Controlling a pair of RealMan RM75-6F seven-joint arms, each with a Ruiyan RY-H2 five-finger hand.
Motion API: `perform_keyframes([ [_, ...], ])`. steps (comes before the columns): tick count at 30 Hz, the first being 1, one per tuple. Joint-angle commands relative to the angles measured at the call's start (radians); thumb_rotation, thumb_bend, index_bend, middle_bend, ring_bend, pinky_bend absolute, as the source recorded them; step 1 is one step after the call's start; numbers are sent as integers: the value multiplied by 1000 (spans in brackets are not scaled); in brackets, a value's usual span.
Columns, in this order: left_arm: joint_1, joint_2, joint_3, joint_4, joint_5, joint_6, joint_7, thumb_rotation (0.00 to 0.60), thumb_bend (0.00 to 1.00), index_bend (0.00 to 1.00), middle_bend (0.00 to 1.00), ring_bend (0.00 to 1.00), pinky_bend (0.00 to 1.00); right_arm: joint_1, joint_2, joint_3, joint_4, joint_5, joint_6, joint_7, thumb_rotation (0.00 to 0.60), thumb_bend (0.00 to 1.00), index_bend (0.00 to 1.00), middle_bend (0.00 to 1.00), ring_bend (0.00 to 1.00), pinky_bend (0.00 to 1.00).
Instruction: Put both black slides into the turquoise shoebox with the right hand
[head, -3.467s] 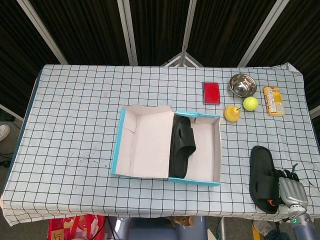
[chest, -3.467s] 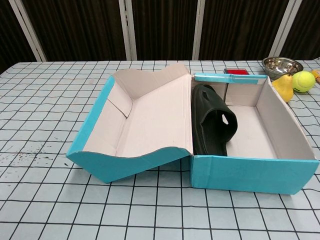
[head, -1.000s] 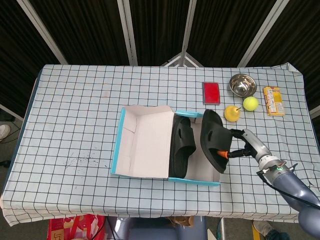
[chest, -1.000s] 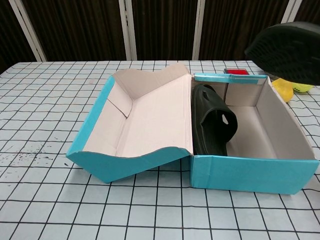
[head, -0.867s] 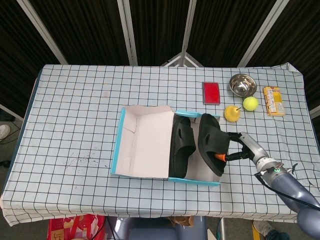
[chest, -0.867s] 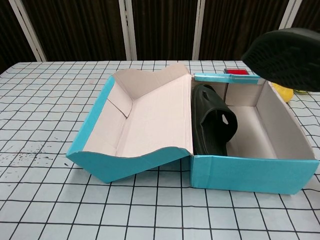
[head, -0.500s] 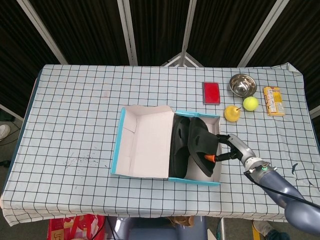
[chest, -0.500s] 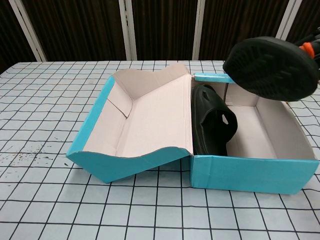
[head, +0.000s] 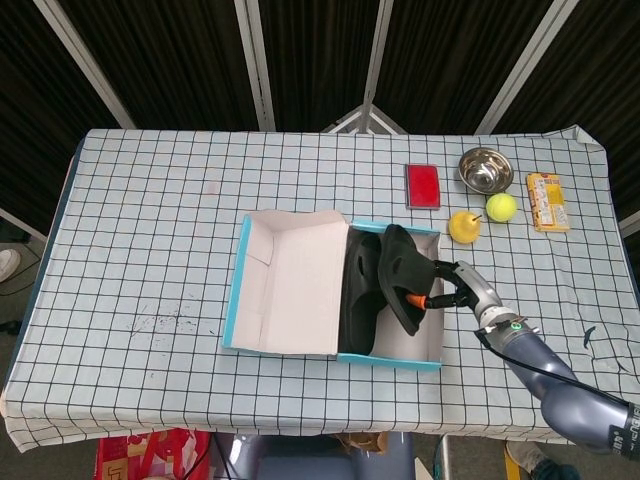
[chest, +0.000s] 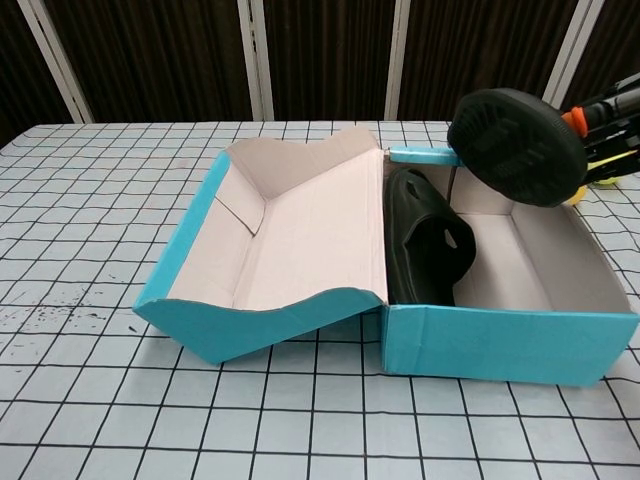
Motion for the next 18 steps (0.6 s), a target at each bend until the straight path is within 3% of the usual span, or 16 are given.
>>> perform_keyframes([
  [1,0,0,0,-1,1,1,1,600,813,225,92,59,135,3,-7,-5,1,7,7,-1,600,590,483,491,166,0],
  [18,1,1,-1,1,0,0,-7,600,813,225,92,58,135,30,-24,-34,-21,78,52,-34,600,590,486,502,178,0],
])
